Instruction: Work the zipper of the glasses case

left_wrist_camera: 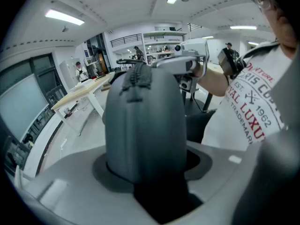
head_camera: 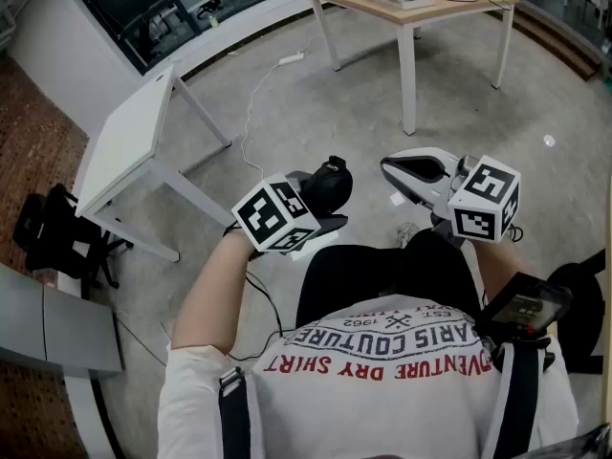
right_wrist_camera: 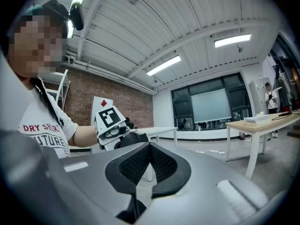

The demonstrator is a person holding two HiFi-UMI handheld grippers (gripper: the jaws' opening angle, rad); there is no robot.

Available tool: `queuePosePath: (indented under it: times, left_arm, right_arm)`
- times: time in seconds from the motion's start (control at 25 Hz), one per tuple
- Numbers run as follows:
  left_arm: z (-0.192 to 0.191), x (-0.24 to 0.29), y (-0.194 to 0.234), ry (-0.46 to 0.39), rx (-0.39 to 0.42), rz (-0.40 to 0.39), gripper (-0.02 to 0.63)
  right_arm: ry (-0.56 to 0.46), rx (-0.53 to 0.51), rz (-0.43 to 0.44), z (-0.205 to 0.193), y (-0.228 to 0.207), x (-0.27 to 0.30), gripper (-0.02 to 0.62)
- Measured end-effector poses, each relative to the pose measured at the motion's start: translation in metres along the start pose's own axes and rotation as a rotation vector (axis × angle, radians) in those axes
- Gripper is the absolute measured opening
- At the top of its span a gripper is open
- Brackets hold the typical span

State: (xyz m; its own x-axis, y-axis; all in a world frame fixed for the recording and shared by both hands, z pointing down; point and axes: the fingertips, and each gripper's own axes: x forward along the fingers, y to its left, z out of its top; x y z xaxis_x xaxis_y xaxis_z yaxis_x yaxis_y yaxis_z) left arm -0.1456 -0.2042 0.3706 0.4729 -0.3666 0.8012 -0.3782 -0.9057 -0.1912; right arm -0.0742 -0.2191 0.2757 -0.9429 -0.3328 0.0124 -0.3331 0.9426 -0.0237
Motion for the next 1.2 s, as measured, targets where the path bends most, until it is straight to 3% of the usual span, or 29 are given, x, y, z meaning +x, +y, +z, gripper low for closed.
queuePosePath:
  times: [0.36, 0.6, 0.68, 0.8, 1.2]
  left_arm:
    - [-0.007, 0.011, -0.016, 0.154, 0.135, -0.065, 0.25]
    - [-0.001, 0.01, -0.022, 0.137, 0.163, -0.079, 0.25]
    - [0.0, 0.01, -0.023, 0.136, 0.17, -0.083, 0.25]
    - [0.003, 0.009, -0.024, 0.134, 0.176, -0.086, 0.25]
    - [0.016, 0.009, -0.028, 0.115, 0.19, -0.088, 0.25]
  right_arm:
    - [-0.034, -0.064, 0.095, 0.008, 0.013, -0.008, 0.002]
    - [-0.116, -0.051, 0.168, 0.01, 0.027, -0.011, 0.004]
    - [-0.132, -0.053, 0.2, 0.012, 0.034, -0.012, 0.063]
    - [-0.138, -0.064, 0.24, 0.013, 0.045, -0.011, 0.091]
    - [-0.122, -0.081, 0.211, 0.007, 0.046, -0.004, 0.078]
